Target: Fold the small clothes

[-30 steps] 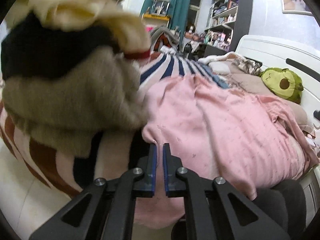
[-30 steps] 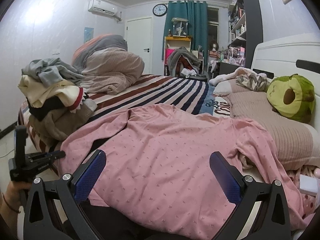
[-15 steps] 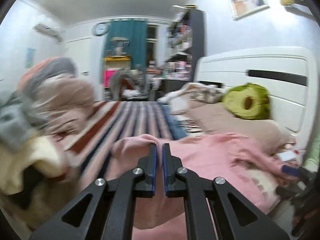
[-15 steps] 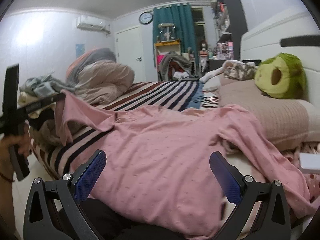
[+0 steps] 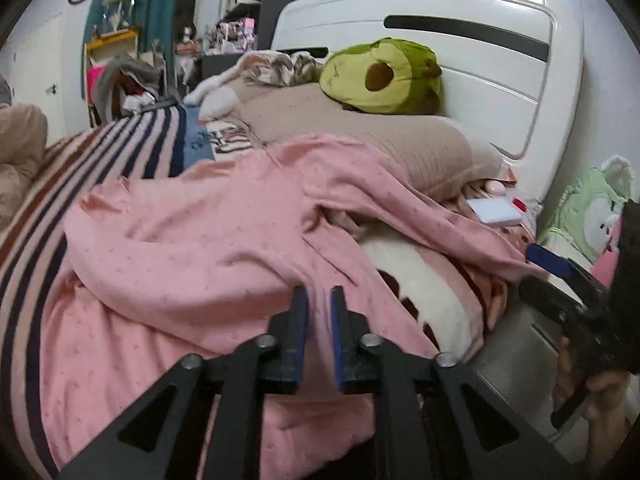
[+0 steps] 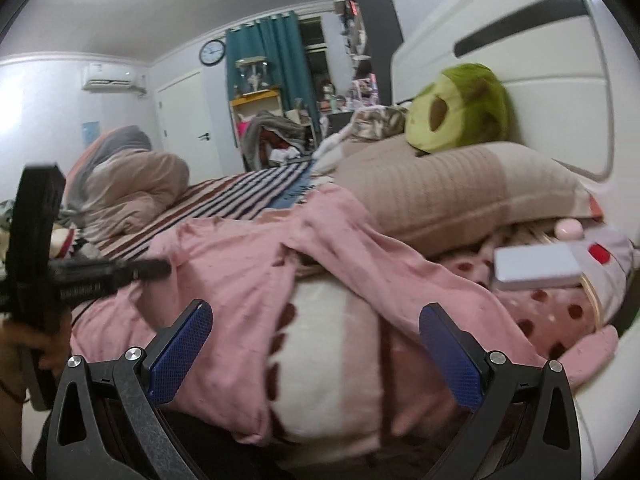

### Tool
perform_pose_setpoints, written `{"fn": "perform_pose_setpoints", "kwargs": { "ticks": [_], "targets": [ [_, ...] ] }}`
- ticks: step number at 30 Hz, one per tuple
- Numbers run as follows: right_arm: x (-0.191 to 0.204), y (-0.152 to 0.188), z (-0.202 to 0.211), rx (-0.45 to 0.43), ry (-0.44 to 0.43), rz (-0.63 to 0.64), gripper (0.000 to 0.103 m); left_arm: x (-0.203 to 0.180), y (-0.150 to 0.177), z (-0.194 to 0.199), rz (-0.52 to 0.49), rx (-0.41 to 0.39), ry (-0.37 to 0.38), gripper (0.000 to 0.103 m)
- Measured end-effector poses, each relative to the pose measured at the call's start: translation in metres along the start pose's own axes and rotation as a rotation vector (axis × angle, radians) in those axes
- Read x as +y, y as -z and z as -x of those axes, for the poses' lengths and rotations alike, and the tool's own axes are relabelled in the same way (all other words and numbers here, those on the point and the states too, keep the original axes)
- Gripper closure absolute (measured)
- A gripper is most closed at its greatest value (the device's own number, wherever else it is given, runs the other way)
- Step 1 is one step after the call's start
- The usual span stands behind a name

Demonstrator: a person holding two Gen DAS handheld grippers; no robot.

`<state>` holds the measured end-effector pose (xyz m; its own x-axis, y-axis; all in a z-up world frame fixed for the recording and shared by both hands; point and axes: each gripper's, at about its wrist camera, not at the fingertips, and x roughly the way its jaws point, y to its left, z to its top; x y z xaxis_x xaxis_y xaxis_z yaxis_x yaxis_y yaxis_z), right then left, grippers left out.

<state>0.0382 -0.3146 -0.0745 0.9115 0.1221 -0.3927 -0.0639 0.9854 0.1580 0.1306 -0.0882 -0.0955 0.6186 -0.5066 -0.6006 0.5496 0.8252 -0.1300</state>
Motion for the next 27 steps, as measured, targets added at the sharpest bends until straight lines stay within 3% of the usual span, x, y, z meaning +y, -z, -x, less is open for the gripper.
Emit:
{"fn": "perform_pose_setpoints", "kwargs": {
  "ticks": [1,3,5,7,12,16,20,24,27],
  "targets": [
    [-0.003,0.001,-0.001,0.005,0.002,-0.008,0.0,0.002,0.002,0.007,0.003,-0.006,0.01,0.065],
    [-0.005,0.002,-0.002,0.014,-0.003,-0.015,0.0,0.005,0.005,0.023,0.005,-0.026,0.039,0.05],
    [-0.002,0.0,-0.007,0.028,-0.034,-0.022,0.0,0.011,0.004,0.038,0.025,-0.048,0.059,0.049],
    [0.006,-0.002,-0.012,0.034,-0.084,-0.015,0.0,0.022,0.006,0.059,0.058,-0.078,0.032,0.044],
    [0.042,-0.009,-0.027,0.052,-0.231,0.042,0.001,0.061,0.021,0.1,0.113,-0.138,-0.171,0.043],
    [0.08,-0.014,-0.057,0.151,-0.345,0.08,0.001,0.087,0.043,0.121,0.13,-0.15,-0.289,0.043],
    [0.115,-0.006,-0.084,0.221,-0.362,0.126,0.004,0.108,0.065,0.132,0.171,-0.159,-0.291,0.043],
    [0.141,0.004,-0.111,0.306,-0.335,0.187,0.027,0.117,0.077,0.135,0.178,-0.162,-0.301,0.043],
    [0.143,0.005,-0.121,0.328,-0.294,0.19,0.071,0.121,0.082,0.137,0.196,-0.167,-0.304,0.043]
  ]
}}
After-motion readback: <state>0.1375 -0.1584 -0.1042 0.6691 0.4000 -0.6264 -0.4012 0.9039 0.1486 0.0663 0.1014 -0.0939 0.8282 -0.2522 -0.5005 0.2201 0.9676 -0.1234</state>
